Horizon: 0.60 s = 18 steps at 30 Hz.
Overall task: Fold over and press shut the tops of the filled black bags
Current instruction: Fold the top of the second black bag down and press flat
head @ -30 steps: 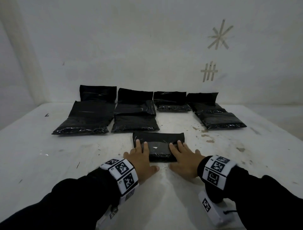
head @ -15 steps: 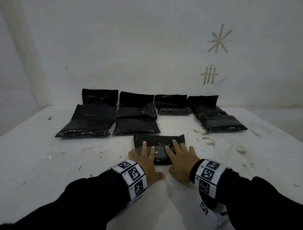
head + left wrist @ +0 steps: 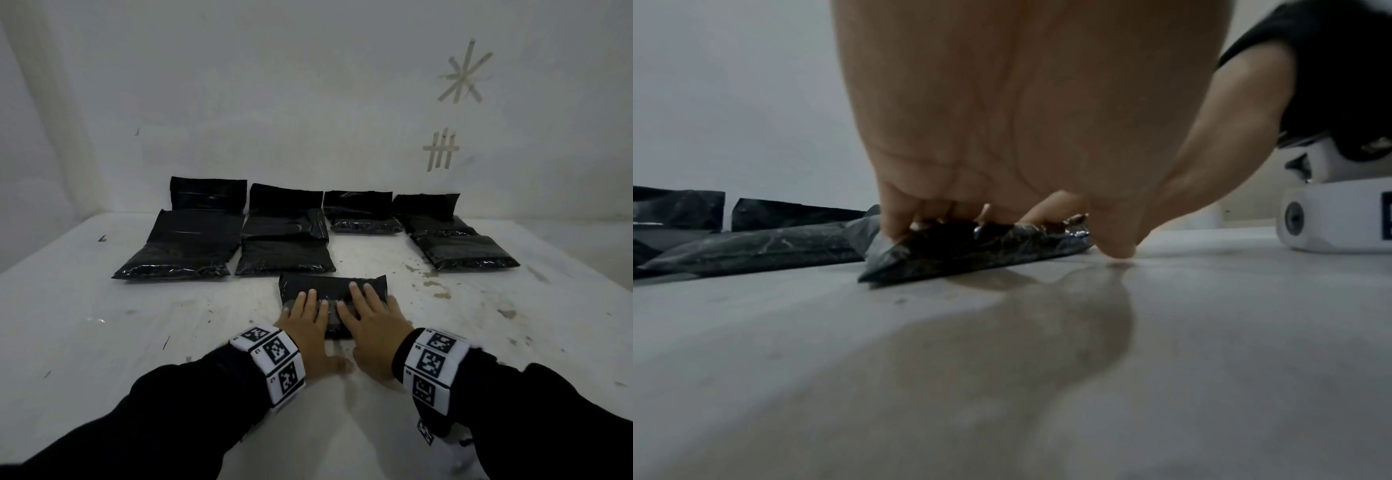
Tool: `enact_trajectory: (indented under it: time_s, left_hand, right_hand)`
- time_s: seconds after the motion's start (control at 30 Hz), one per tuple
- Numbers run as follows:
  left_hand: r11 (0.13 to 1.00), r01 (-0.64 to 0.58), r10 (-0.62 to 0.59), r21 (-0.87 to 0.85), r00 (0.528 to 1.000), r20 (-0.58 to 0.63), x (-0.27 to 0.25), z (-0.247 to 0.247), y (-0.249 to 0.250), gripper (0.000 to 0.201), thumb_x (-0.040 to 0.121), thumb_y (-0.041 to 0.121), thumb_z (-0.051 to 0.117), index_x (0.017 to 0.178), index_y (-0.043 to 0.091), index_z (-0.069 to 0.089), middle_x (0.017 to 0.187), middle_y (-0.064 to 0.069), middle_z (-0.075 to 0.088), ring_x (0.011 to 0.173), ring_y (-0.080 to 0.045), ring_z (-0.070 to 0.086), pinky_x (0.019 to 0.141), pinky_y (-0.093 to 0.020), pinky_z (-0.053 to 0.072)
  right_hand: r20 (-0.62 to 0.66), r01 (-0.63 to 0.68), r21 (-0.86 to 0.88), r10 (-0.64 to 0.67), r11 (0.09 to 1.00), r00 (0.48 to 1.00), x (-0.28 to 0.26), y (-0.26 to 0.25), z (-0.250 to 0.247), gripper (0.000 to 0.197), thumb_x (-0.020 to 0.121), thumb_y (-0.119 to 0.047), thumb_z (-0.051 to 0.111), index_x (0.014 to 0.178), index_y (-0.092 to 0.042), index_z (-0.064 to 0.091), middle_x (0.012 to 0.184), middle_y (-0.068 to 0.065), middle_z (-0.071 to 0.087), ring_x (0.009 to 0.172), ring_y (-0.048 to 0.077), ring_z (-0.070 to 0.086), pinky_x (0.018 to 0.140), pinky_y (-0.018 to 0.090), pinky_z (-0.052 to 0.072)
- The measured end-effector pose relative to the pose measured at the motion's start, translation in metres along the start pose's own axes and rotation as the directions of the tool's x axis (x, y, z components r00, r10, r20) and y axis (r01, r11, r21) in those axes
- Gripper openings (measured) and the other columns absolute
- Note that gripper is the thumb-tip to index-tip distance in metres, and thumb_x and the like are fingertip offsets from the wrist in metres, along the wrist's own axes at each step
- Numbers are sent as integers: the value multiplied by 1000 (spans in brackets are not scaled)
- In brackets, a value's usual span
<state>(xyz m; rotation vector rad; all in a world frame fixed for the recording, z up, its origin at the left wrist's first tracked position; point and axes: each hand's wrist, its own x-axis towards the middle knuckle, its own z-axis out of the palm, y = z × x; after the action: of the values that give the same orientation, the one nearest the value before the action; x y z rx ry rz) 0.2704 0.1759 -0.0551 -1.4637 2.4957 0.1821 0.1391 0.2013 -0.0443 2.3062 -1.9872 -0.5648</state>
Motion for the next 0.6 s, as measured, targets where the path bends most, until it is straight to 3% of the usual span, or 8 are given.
enact_trajectory:
  time_s: [0.1, 0.17, 0.4, 0.6]
  left_hand:
    - [995, -8, 13, 97, 999, -52, 0, 2, 3, 110, 79, 79, 31, 149, 6, -13, 155, -13, -21, 144, -25, -19, 118, -45, -7]
    - [999, -27, 28, 40, 999, -32, 1, 2, 3, 112, 80, 77, 35, 148, 5, -15, 155, -12, -23, 145, -24, -18, 118, -43, -5]
    - [999, -40, 39, -21, 999, -15, 1, 2, 2, 115, 77, 74, 47, 149, 10, -17, 155, -10, -23, 144, -23, -19, 117, -42, -4]
    - [993, -46, 43, -105, 999, -28, -2, 1, 3, 119, 76, 69, 56, 149, 10, -18, 156, -8, -23, 145, -23, -19, 117, -42, -4]
  right_hand:
    - [18, 38, 165, -42, 986, 999, 0, -2, -2, 92, 90, -37, 54, 150, -11, -11, 157, 12, -16, 146, 27, -9, 119, 44, 6]
    - [42, 47, 272, -60, 961, 997, 1, 1, -1, 98, 88, -32, 58, 148, -12, -17, 158, 9, -17, 147, 24, -9, 119, 41, 6]
    - [49, 33, -54, -30, 998, 998, 0, -11, -1, 94, 92, -48, 48, 148, -6, -15, 155, 15, -21, 145, 30, -13, 119, 47, 6]
    - [61, 42, 61, -45, 997, 997, -2, -14, -3, 102, 89, -42, 56, 147, -4, -19, 156, 16, -20, 146, 30, -12, 119, 45, 6]
